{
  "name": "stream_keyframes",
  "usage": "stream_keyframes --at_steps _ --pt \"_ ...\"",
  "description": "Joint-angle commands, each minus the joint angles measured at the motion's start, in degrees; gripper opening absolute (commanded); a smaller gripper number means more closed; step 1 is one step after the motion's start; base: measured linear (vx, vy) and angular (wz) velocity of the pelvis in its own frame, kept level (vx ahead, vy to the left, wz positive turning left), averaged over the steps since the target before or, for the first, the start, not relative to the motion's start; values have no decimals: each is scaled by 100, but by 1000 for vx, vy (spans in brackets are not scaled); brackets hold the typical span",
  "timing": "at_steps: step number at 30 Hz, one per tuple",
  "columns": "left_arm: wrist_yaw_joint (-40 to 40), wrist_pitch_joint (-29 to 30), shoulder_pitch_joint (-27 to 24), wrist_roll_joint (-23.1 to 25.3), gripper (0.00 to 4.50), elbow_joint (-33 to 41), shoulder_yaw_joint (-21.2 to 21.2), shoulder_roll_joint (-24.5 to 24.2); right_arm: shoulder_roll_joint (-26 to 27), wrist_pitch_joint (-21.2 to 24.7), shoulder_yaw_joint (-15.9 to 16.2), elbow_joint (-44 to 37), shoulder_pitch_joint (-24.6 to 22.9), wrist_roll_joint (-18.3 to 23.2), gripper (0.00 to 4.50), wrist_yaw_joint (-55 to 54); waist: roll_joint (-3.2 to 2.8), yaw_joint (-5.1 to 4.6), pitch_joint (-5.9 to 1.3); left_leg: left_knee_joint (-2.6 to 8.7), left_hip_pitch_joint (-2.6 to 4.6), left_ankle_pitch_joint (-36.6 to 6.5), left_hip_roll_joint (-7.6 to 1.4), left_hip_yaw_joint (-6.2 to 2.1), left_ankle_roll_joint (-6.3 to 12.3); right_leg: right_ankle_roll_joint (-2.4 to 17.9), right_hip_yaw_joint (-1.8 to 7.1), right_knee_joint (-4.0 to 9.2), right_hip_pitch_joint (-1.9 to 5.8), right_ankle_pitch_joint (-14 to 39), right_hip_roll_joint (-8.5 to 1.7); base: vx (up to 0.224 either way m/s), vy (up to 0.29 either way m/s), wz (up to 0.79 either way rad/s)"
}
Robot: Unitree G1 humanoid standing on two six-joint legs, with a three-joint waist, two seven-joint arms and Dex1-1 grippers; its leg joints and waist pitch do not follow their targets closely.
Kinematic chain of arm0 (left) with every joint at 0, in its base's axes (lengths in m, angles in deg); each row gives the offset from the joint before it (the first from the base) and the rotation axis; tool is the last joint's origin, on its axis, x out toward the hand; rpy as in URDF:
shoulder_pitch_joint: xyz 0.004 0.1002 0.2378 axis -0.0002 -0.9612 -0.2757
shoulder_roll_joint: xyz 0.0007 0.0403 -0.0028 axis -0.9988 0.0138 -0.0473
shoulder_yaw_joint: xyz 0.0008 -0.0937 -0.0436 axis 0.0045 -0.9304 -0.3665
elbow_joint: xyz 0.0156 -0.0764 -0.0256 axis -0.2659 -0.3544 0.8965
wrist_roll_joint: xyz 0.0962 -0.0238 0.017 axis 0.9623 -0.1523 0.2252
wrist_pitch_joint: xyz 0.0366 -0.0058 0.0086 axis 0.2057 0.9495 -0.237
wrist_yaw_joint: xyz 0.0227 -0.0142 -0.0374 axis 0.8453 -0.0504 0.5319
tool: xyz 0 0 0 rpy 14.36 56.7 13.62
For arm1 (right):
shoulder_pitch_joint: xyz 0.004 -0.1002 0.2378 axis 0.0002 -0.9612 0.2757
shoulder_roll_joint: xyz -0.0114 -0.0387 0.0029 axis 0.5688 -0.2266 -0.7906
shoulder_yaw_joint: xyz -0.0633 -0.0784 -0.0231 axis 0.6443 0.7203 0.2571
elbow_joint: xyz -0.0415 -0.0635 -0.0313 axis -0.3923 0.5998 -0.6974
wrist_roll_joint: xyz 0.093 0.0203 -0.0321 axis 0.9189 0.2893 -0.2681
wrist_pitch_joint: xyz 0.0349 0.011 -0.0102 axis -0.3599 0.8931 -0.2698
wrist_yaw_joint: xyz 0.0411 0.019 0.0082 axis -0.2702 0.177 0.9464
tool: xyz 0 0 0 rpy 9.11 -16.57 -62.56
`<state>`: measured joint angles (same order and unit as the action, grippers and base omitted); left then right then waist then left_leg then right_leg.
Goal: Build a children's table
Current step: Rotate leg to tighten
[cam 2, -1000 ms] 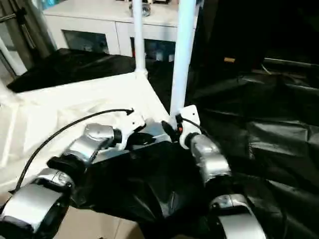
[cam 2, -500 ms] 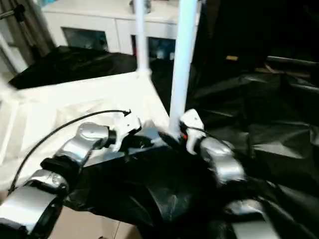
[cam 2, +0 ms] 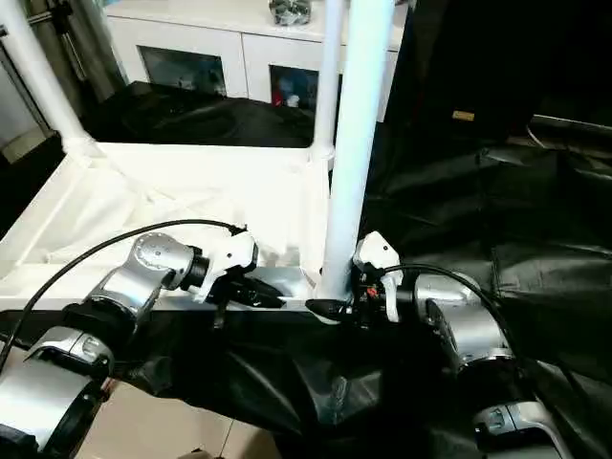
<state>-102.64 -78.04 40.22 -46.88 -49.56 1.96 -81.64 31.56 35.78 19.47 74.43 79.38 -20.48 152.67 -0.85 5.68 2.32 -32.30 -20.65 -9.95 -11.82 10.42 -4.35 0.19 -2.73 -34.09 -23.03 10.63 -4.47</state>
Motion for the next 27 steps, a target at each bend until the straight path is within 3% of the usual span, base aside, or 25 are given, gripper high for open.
stream_keyframes --at_steps 1,5,8,11,14,19,22,23,26,27 --pt "191 -17 30 -77 0 -50 25 109 177 114 311 -153 -139 99 300 288 117 9 -318 294 14 -983 -129 16 465 1367 181 368 303 812 -326 0 0 0" --pt "236 -11 8 -70 0 -36 18 146 216 155 291 -201 -175 125 273 246 115 20 -319 295 14 -988 -133 11 453 1344 178 368 305 880 -330 0 0 0" --pt "578 81 39 -71 0 -80 -75 263 429 100 153 24 -141 -10 267 -382 105 19 -320 295 17 -991 -134 11 442 1353 180 366 299 840 -326 0 0 0" --pt "1036 215 113 -60 0 -149 -164 428 761 120 -101 750 159 -311 265 -1624 93 -56 -286 337 32 -1314 -109 -5 216 1275 174 421 272 1454 -343 0 0 0" --pt "1505 278 190 27 0 -239 -174 600 1067 133 -312 1161 346 -402 264 -2527 80 -159 -254 390 52 -1692 -106 -48 40 1002 179 512 248 2242 -342 0 0 0" --pt "2246 490 293 124 0 -333 -177 1004 1658 380 -491 1534 553 -509 264 -3721 68 -230 -252 388 75 -1834 -91 -49 48 958 202 541 219 2286 -327 0 0 0" --pt "2509 569 299 120 0 -330 -173 1217 1909 132 -411 1783 683 -657 264 -4104 48 -258 -257 390 87 -1881 -86 -53 21 920 199 558 208 2371 -330 0 0 0" --pt "2536 573 299 114 0 -328 -172 1244 1940 55 -399 1830 709 -677 299 -4147 53 -259 -258 387 94 -1904 -89 -46 30 928 202 564 198 2344 -328 0 0 0" --pt "2507 546 286 120 0 -322 -171 1266 1968 -49 -384 1890 765 -685 299 -4067 55 -257 -268 383 65 -1830 -81 -43 102 967 207 544 222 2137 -322 0 0 0" --pt "2413 508 265 117 0 -306 -151 1234 1955 -28 -397 1846 767 -646 323 -3948 56 -258 -269 384 61 -1829 -81 -41 110 976 205 539 226 2104 -318 0 0 0"
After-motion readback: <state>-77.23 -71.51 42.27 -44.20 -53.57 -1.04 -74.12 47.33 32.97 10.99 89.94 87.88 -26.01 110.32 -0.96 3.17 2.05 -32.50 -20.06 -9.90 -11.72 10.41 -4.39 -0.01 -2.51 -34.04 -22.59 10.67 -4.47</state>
